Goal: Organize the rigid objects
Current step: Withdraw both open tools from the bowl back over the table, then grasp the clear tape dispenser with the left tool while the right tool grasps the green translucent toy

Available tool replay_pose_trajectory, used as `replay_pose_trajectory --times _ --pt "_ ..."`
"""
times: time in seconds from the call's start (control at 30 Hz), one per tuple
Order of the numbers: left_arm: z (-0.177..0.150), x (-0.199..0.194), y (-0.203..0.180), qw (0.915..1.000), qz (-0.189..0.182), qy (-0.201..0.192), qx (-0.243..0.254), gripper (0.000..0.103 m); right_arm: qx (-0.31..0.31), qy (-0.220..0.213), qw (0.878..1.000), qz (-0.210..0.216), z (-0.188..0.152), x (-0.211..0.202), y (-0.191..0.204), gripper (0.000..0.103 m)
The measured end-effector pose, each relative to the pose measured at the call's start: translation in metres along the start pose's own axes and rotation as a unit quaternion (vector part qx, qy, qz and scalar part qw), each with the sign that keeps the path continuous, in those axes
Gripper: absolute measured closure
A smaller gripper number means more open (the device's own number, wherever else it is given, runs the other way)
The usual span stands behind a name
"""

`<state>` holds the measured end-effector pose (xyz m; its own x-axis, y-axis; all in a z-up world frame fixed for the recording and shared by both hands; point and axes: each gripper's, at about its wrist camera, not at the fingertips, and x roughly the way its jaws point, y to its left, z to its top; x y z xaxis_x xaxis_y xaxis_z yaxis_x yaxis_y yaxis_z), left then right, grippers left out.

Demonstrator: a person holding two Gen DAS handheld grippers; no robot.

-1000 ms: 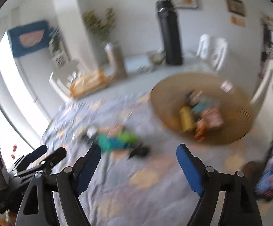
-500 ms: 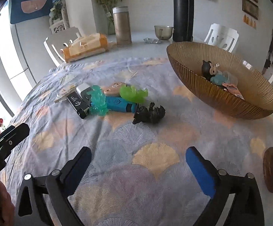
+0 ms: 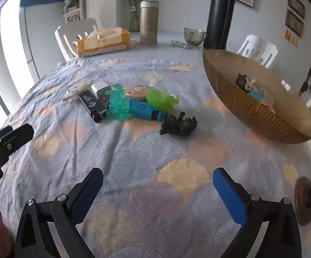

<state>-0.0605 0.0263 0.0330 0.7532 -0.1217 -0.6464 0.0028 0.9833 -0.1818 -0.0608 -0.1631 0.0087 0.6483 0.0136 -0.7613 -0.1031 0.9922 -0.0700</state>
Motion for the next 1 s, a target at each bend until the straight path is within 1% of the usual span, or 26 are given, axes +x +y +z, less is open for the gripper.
replay_pose_trajectory --times 0.13,0.23,0.33,0.5,0.53,0.6,0.67,0.7,0.73,0.8,0.87,0.9,0.97,1.0 --pt "0.000 0.001 0.002 1.0000 -0.002 0.003 -0.006 0.018 -0.019 -0.003 1.000 -0.009 -0.001 0.000 0.008 0.001" --pt "0.000 0.000 0.003 1.0000 0.000 0.003 -0.008 0.018 -0.018 -0.006 1.000 -0.008 0.000 -0.002 0.007 0.001" --pt "0.000 -0.001 0.002 1.0000 -0.002 0.002 -0.006 0.018 0.007 -0.013 1.000 0.001 0.000 -0.005 -0.004 0.001" --pt "0.000 0.001 0.004 0.9999 -0.007 0.011 -0.009 0.018 0.087 -0.012 0.995 0.043 0.001 -0.006 -0.038 0.001" --pt "0.000 0.003 0.004 0.9998 -0.006 0.018 -0.009 0.018 0.100 -0.015 0.993 0.052 0.001 -0.007 -0.043 0.001" --pt "0.002 0.012 0.003 0.9987 -0.008 0.051 -0.005 0.018 0.119 -0.021 0.991 0.062 0.001 -0.009 -0.051 0.001" --pt "0.006 0.022 0.001 0.9953 -0.030 0.092 0.002 0.019 0.131 -0.027 0.989 0.066 0.000 -0.011 -0.055 0.001" --pt "0.008 0.024 -0.002 0.9940 -0.037 0.103 0.011 0.019 0.135 -0.030 0.988 0.069 0.000 -0.012 -0.057 0.001" --pt "0.014 0.026 -0.007 0.9926 -0.039 0.112 0.030 0.019 0.139 -0.030 0.987 0.076 0.000 -0.012 -0.059 0.001" --pt "0.026 0.028 -0.016 0.9920 -0.024 0.107 0.063 0.019 0.144 -0.016 0.985 0.091 0.003 -0.006 -0.062 0.001" --pt "0.042 0.036 -0.022 0.9914 -0.018 0.098 0.085 0.019 0.143 0.013 0.984 0.102 0.010 0.001 -0.064 0.010" --pt "0.048 0.040 -0.022 0.9915 -0.013 0.094 0.089 0.019 0.140 0.025 0.983 0.112 0.014 0.003 -0.064 0.018" --pt "0.060 0.051 -0.014 0.9927 -0.005 0.087 0.082 0.020 0.129 0.038 0.981 0.141 0.025 0.005 -0.062 0.020" --pt "0.066 0.061 -0.008 0.9926 -0.013 0.089 0.082 0.024 0.117 0.039 0.981 0.148 0.031 0.004 -0.058 0.020"
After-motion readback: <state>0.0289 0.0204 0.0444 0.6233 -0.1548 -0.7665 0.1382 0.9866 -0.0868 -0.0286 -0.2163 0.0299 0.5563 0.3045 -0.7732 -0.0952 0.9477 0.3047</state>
